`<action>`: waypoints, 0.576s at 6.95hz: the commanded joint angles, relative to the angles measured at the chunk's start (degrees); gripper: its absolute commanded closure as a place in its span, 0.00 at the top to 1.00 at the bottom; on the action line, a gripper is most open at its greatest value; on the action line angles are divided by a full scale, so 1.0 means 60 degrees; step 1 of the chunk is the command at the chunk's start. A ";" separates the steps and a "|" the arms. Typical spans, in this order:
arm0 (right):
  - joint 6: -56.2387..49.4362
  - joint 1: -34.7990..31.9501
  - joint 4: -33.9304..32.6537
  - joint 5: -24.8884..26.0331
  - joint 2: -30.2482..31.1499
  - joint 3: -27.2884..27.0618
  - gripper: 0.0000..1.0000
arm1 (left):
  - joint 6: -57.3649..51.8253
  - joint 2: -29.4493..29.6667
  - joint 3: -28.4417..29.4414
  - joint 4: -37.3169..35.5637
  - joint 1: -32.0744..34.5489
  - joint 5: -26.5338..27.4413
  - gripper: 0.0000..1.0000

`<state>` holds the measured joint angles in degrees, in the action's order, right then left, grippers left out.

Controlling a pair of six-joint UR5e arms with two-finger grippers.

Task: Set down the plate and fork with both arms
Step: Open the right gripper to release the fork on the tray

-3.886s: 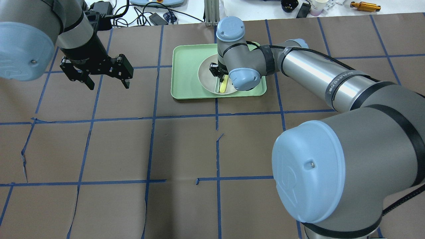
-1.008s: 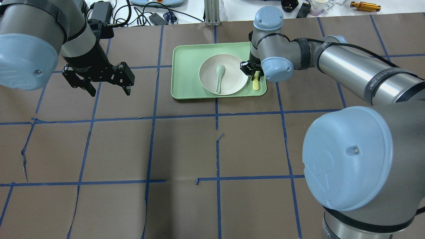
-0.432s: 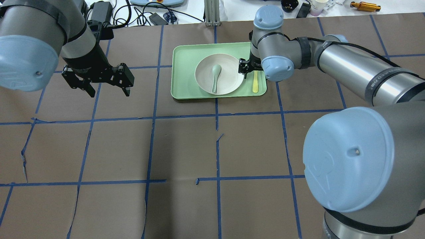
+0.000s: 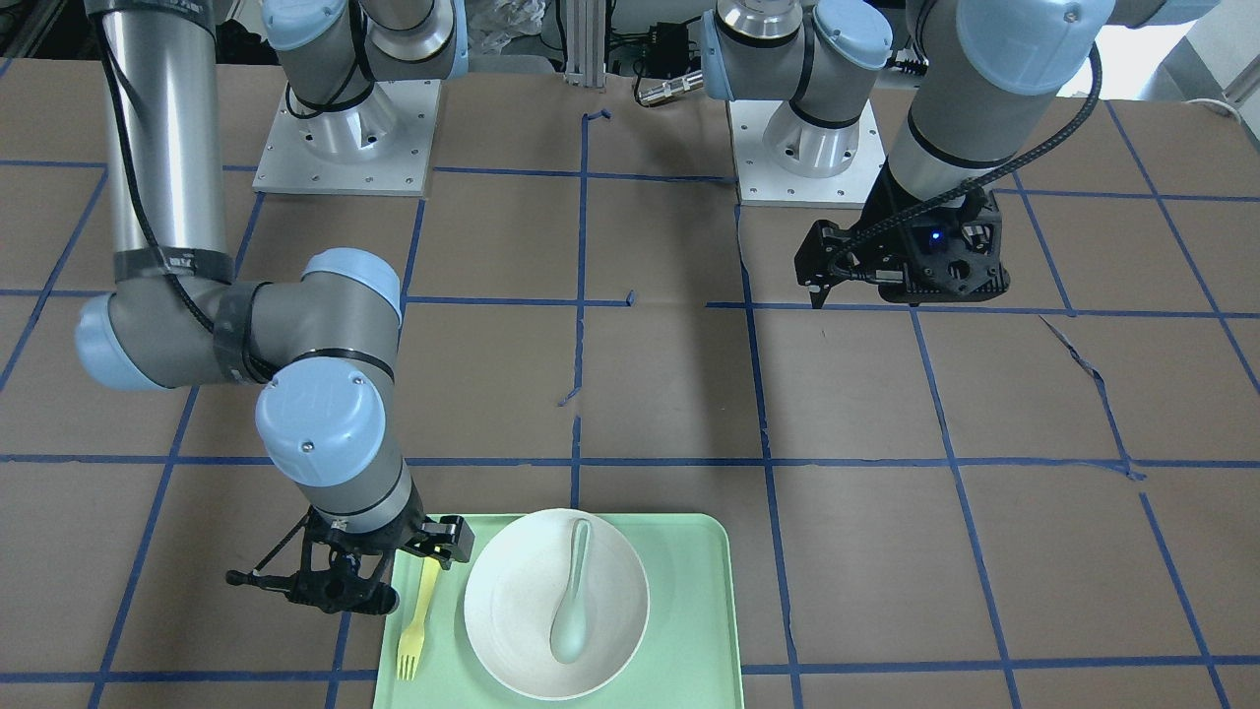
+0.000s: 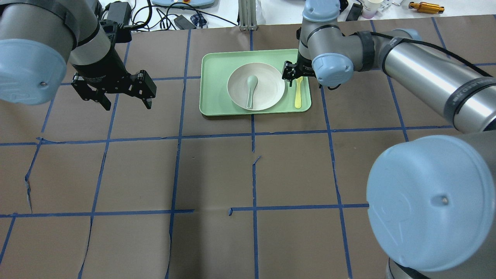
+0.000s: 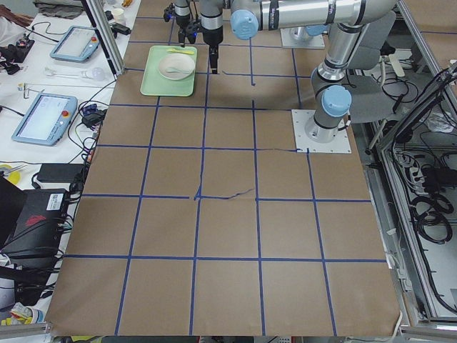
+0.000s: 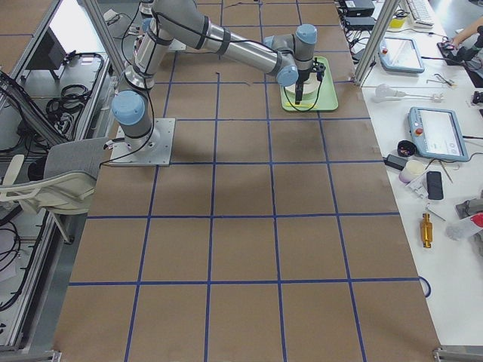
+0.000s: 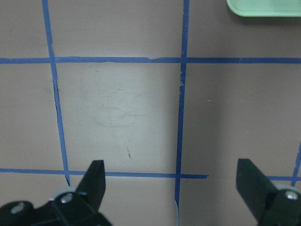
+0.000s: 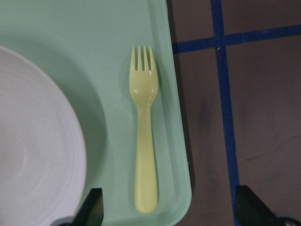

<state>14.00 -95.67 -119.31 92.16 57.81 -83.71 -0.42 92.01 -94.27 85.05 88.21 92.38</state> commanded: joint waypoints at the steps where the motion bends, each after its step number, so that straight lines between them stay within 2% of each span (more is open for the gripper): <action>1: -0.0005 0.0124 0.1422 0.0006 0.1302 0.0064 1.00 | -0.0017 0.0089 0.0241 -0.0025 0.0005 -0.0380 1.00; 3: -0.0485 0.0095 0.2038 0.0007 0.2692 0.0064 1.00 | -0.0032 0.0163 0.0359 0.0106 0.0034 -0.0441 1.00; 4: -0.0502 0.0182 0.2942 0.0006 0.3366 0.0079 1.00 | -0.0075 0.0192 0.0432 0.0107 0.0092 -0.0499 1.00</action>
<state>11.74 -94.99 -107.15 92.24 72.70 -83.33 -0.64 92.93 -92.17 85.50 88.48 89.78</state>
